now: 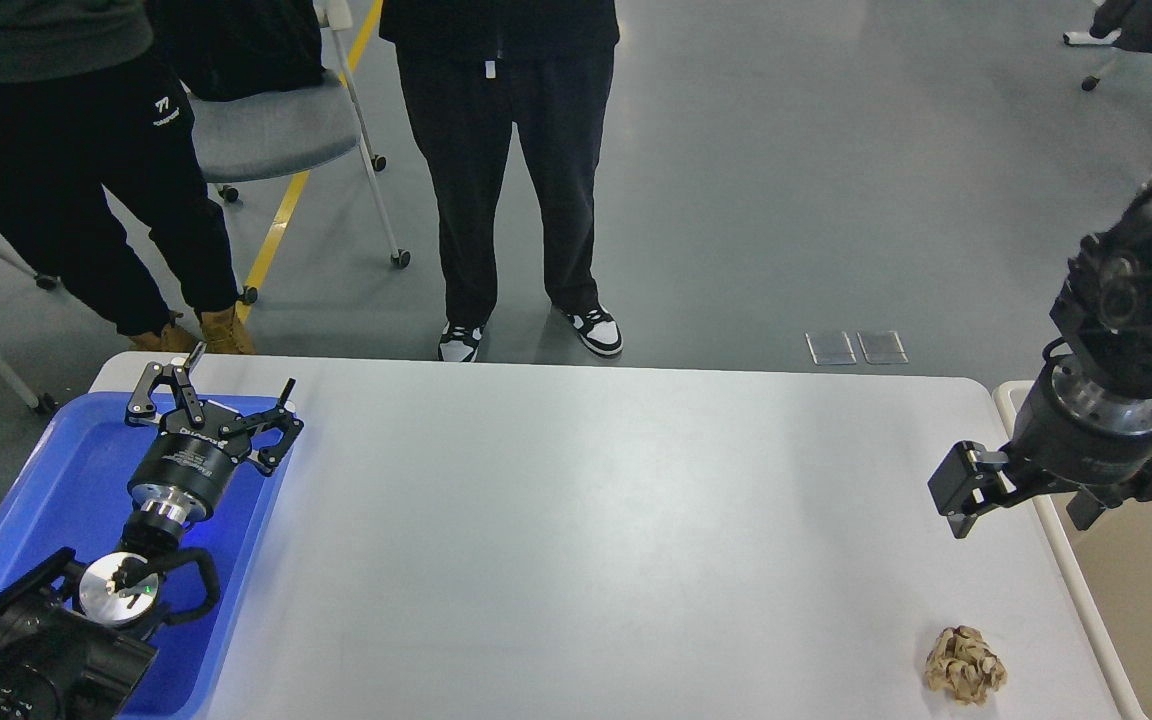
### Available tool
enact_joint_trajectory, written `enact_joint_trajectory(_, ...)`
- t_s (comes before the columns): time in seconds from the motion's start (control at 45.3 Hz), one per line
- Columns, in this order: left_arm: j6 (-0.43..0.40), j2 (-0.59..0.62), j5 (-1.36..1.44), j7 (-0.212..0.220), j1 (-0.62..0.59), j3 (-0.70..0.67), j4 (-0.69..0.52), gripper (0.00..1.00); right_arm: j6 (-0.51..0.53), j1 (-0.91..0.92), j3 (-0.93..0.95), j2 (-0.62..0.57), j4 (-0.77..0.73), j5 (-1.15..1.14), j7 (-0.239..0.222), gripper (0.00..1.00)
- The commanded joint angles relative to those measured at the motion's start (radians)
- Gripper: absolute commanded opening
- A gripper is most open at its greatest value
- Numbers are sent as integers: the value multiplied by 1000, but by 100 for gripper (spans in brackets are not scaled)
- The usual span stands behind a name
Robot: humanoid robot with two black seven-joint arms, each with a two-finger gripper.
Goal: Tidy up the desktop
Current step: 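Move the right gripper toward the crumpled tan paper ball, then lower the right gripper onto the paper ball and close it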
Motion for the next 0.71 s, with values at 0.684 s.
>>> enact_joint_trajectory(0.684, 0, 0, 0, 0, -2, 0, 0, 100, -123, -719, 324, -17, -347, -296, 10, 100)
